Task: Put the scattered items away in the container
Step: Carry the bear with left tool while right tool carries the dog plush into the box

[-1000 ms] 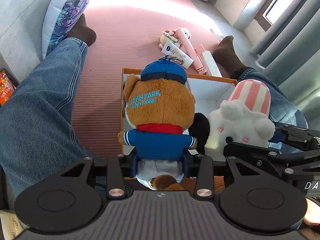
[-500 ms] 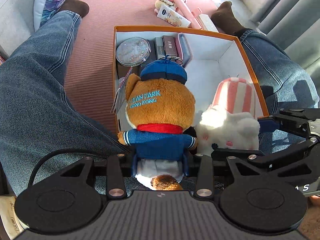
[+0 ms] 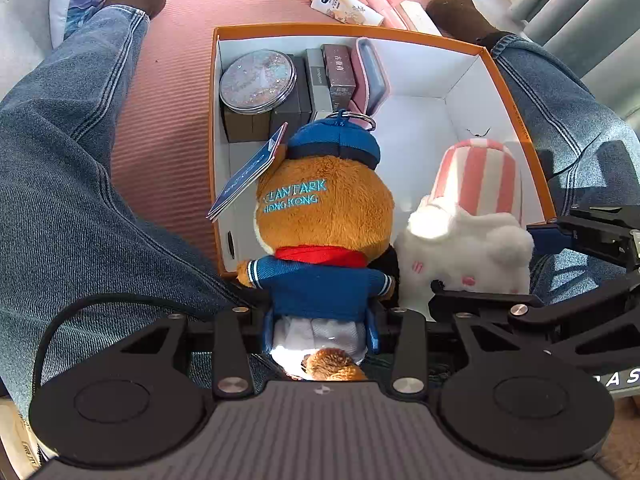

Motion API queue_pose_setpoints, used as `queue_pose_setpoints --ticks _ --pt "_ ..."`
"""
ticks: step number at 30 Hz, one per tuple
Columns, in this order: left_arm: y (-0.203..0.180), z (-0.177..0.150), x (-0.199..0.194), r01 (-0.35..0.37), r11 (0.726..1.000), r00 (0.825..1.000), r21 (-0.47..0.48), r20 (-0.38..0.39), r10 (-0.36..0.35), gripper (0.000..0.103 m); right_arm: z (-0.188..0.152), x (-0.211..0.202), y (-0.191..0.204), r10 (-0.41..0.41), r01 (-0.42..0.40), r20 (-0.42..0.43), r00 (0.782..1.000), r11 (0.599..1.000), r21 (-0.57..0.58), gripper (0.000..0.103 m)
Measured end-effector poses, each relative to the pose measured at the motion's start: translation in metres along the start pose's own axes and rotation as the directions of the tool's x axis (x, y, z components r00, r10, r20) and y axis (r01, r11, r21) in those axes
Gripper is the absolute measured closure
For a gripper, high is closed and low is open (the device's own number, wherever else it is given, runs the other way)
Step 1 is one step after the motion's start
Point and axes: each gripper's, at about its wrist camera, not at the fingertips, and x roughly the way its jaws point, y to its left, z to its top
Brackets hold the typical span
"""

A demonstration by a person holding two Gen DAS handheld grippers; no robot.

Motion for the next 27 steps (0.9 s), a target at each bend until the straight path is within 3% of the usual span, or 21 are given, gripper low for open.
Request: queue_pose_setpoints --ticks 9,22,27 --pt "0.003 0.002 -0.014 0.037 0.999 0.999 -0.025 0.018 -0.037 0.057 0.003 -0.015 0.004 0.012 -0.012 0.028 1.0 0.999 -0.033 0.029" --pt "0.011 0.044 -0.041 0.078 0.997 0.986 -0.02 0.148 -0.074 0.057 0.042 -0.04 -0.006 0.039 -0.03 0.158 0.987 0.998 -0.062 0.029" --pt "0.013 0.062 -0.023 0.07 0.997 0.991 -0.014 0.113 -0.068 0.057 0.058 -0.028 -0.013 0.032 -0.022 0.146 0.989 0.997 -0.07 0.029"
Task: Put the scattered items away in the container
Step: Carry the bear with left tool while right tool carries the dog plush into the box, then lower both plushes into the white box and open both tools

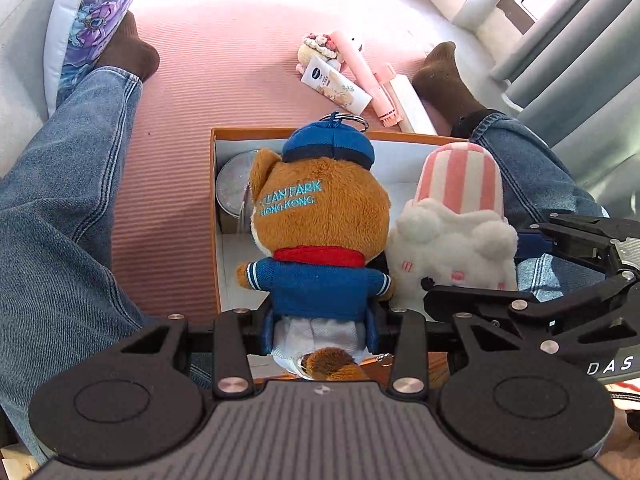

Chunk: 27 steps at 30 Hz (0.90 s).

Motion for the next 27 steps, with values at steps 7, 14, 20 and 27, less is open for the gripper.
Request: queue_pose_setpoints --ticks 7,14,20,27 --pt "0.0 0.002 0.039 -0.044 0.999 0.994 0.019 -0.1 0.046 0.057 -0.004 0.041 -0.019 0.027 -0.024 -0.099 0.995 0.999 0.023 0.029" --pt "-0.005 -0.003 0.058 -0.106 0.994 0.982 0.037 -0.157 0.11 0.057 -0.014 0.063 -0.035 0.073 -0.062 -0.162 0.984 0.995 0.076 0.029" --pt "-0.006 -0.004 0.07 -0.149 0.988 0.966 0.042 -0.206 0.154 0.057 -0.017 0.078 -0.043 0.096 -0.081 -0.203 0.975 0.993 0.081 0.029" --pt "-0.003 -0.005 0.084 -0.197 0.98 0.948 0.026 -0.25 0.197 0.056 -0.018 0.1 -0.054 0.144 -0.121 -0.25 0.957 0.987 0.104 0.029"
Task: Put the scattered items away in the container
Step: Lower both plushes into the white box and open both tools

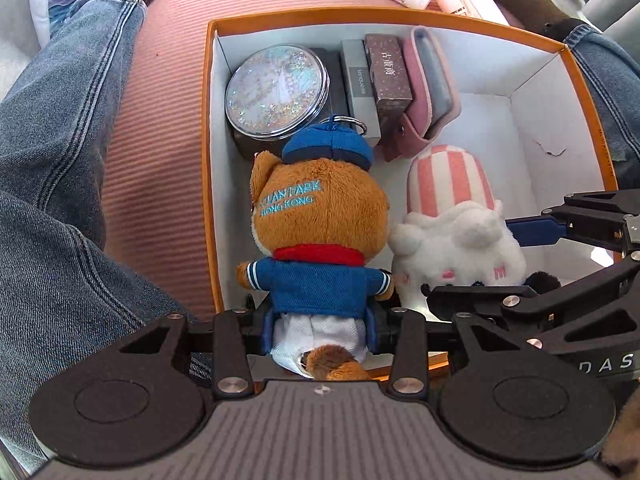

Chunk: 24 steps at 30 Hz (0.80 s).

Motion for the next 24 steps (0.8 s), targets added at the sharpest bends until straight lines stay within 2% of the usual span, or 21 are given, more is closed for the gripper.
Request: queue_pose_setpoints --ticks 14,20,24 --pt "0.004 0.005 0.009 -0.025 0.999 0.998 -0.048 -0.06 0.023 0.055 0.007 0.024 -0.019 0.092 -0.091 -0.066 0.993 0.995 0.028 0.029" --pt "0.006 0.003 0.006 -0.025 0.999 0.998 -0.029 -0.065 0.024 0.05 0.009 0.03 -0.022 0.093 -0.091 -0.083 0.992 0.996 0.024 0.028" --pt "0.011 0.002 0.003 0.004 0.999 0.998 -0.046 -0.062 -0.007 0.045 0.011 0.032 -0.024 0.073 -0.072 -0.091 0.993 0.997 0.017 0.027"
